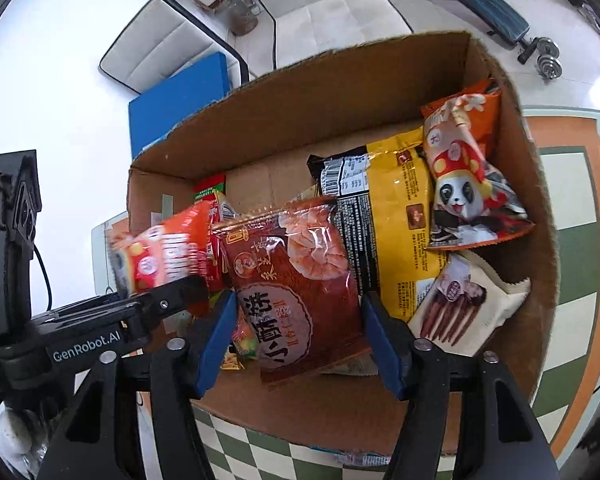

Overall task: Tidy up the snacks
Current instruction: 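Lower both held packets into the box and open both tools, then grasp the clear sauce packet with the left tool while the right tool grasps the red-white Jinzai packet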

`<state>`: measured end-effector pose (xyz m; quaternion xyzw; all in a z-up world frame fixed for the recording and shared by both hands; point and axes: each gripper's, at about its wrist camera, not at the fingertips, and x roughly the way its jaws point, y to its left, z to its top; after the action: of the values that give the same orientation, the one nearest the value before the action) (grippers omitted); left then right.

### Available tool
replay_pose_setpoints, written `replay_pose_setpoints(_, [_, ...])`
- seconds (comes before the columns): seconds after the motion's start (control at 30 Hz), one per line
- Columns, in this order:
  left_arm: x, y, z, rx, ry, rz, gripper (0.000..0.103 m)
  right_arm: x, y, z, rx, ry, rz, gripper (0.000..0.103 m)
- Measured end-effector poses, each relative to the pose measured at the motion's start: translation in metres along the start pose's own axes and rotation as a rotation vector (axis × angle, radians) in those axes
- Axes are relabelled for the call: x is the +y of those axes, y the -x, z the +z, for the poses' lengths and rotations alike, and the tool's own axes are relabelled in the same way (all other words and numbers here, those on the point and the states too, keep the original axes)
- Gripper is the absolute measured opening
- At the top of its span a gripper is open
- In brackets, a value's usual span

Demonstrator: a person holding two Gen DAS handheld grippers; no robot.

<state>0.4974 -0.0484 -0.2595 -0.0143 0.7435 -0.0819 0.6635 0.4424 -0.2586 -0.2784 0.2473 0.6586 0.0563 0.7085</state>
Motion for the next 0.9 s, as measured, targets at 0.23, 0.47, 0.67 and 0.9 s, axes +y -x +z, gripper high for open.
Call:
replay_pose_setpoints(0.23, [0.011, 0.005, -0.004, -0.006, 0.017, -0.022, 0.084, -0.004, -0.001, -0.001, 0.014, 0.008, -0.052, 0.092])
replay_pose_setpoints(0.47, [0.011, 0.021, -0.015, -0.050, 0.007, -0.016, 0.085, -0.005, 0.007, -0.009, 0.013, 0.013, -0.099, 0.092])
replay_pose_setpoints(0.67, [0.016, 0.061, -0.046, -0.219, 0.017, 0.069, 0.084, 0.004, 0.023, -0.023, -0.027, 0.032, -0.107, 0.094])
replay_pose_setpoints(0.9, [0.019, 0.084, -0.097, -0.330, 0.011, 0.098, 0.085, 0.009, 0.045, -0.053, -0.078, 0.030, -0.089, 0.094])
